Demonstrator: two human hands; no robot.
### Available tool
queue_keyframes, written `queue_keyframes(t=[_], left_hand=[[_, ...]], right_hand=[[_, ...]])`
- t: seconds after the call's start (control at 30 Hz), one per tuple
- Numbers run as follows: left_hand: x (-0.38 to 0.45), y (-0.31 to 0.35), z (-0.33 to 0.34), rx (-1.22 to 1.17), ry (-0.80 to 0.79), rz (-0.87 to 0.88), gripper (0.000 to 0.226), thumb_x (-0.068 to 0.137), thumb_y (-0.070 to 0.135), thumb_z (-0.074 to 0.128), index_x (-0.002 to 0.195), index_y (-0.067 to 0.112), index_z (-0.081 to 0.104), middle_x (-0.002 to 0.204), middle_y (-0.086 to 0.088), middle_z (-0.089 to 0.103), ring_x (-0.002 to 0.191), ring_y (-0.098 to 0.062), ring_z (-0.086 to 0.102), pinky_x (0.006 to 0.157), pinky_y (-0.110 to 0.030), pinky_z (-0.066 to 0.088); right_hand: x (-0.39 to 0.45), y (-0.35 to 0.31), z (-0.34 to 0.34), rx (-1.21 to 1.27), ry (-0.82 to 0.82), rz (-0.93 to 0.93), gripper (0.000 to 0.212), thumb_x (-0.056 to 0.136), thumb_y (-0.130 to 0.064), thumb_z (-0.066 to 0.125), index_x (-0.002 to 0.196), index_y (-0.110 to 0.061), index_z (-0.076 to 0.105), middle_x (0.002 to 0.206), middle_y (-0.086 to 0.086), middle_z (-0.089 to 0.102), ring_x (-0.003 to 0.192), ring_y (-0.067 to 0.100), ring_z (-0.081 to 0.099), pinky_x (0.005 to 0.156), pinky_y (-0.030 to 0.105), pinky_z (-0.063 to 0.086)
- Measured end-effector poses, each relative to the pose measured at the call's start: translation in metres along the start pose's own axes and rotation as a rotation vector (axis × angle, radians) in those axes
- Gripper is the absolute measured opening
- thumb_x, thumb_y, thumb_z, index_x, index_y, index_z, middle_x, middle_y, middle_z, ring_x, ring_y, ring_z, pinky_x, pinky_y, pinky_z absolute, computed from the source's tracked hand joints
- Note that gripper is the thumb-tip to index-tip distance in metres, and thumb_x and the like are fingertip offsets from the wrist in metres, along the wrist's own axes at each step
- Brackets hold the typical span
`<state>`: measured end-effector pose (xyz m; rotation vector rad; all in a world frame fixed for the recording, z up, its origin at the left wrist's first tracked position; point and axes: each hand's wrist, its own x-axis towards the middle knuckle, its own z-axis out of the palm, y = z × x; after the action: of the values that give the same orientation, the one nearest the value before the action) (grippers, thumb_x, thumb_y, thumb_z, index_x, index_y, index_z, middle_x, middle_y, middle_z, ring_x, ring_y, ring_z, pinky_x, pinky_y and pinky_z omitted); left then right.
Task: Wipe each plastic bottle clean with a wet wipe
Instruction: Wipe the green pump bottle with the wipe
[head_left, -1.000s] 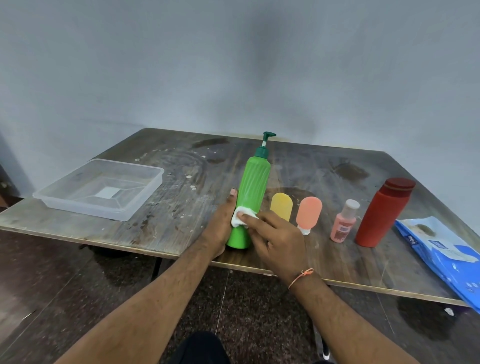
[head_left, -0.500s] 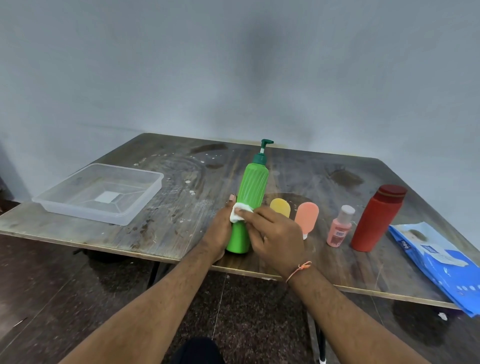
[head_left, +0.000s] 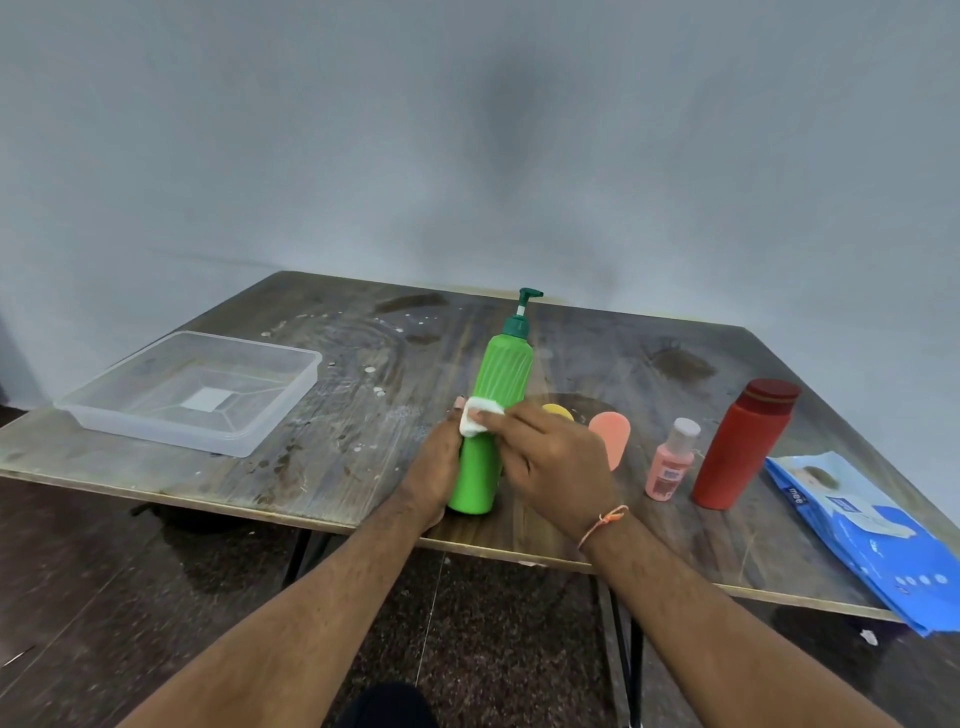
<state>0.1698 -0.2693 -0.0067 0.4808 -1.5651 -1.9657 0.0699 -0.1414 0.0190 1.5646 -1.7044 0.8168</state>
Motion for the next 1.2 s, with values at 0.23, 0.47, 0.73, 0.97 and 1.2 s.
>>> queue_keyframes(t=[0.23,0.47,0.73,0.97,1.2], left_hand=[[-0.002,0.003,0.0,-0.022,-0.004,-0.046,0.06,0.111,0.051,0.032,0.125,0.008,0.07,0.116,-0.021,0.076,0.109,-0.037,0.072,0.095,-0.047,0.059],[-0.001,-0.001,-0.001,0.001,0.017,-0.019,0.061,0.111,0.052,0.035,0.121,0.005,0.072,0.118,-0.022,0.075,0.114,-0.039,0.071,0.104,-0.054,0.054],[-0.004,0.004,0.0,0.049,-0.009,-0.044,0.067,0.11,0.054,0.029,0.111,0.003,0.071,0.095,-0.023,0.076,0.072,-0.03,0.072,0.063,-0.036,0.06],[-0.002,-0.002,-0.001,-0.014,0.014,-0.023,0.062,0.109,0.056,0.03,0.117,0.013,0.073,0.108,-0.026,0.076,0.091,-0.037,0.072,0.081,-0.048,0.06],[-0.005,0.001,0.0,-0.008,-0.024,-0.014,0.071,0.097,0.066,0.032,0.117,0.01,0.071,0.104,-0.028,0.075,0.08,-0.035,0.071,0.07,-0.042,0.06]], right_hand=[[-0.014,-0.009,0.002,0.071,-0.047,0.008,0.036,0.103,-0.02,0.064,0.136,-0.03,0.072,0.101,-0.008,0.07,0.076,0.021,0.066,0.057,0.041,0.054],[-0.008,-0.002,-0.005,-0.057,-0.076,-0.091,0.032,0.103,-0.023,0.06,0.128,-0.035,0.075,0.1,-0.011,0.07,0.074,0.019,0.065,0.054,0.034,0.048],[0.052,0.004,-0.008,-0.059,0.127,0.104,0.03,0.1,-0.018,0.061,0.125,-0.027,0.077,0.106,-0.007,0.073,0.077,0.023,0.07,0.056,0.034,0.051],[0.006,0.003,-0.002,0.04,-0.019,0.012,0.034,0.102,-0.021,0.059,0.132,-0.028,0.072,0.106,-0.007,0.073,0.077,0.023,0.07,0.054,0.042,0.055],[0.027,0.012,-0.011,0.035,0.043,0.067,0.027,0.102,-0.022,0.062,0.124,-0.03,0.075,0.108,-0.009,0.075,0.079,0.023,0.072,0.058,0.04,0.056]])
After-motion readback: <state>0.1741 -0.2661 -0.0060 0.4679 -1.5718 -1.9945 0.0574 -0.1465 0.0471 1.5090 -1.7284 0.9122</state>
